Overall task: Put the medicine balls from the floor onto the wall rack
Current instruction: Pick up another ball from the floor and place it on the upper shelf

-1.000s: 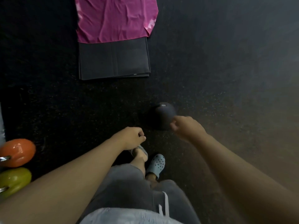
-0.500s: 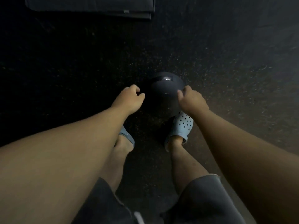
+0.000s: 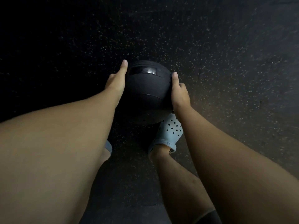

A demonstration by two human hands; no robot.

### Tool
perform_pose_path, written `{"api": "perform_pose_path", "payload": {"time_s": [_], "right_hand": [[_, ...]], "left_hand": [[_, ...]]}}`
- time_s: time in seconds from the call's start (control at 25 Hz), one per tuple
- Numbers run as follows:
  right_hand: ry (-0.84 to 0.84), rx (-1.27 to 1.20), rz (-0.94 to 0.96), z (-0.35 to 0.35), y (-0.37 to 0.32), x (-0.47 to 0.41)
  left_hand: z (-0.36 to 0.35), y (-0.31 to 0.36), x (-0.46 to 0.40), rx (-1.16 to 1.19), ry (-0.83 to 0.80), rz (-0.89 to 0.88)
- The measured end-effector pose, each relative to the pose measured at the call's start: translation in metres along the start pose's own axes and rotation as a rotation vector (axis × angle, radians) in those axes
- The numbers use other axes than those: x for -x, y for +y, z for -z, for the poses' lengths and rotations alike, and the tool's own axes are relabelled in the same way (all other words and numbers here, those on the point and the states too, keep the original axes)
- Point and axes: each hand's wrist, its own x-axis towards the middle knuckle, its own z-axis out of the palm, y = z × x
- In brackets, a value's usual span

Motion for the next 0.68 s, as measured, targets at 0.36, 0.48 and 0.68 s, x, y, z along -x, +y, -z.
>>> {"api": "perform_pose_path", "payload": {"time_s": [0.36,0.48,0.68], "right_hand": [[-0.041,-0.356,-0.091,0.001,-0.003,0.012],[-0.021,-0.292,0.007,0.011,-0.041,0.067],[-0.001,-0.205,0.214,0.029,-0.148,0.181]], "left_hand": [[0.02,0.006,0.027,0.259,-0.191,0.069],[0.042,0.022,0.071,0.319,-0.181,0.014],[0.113,0.08,0.177,0.446,-0.134,-0.143]]}}
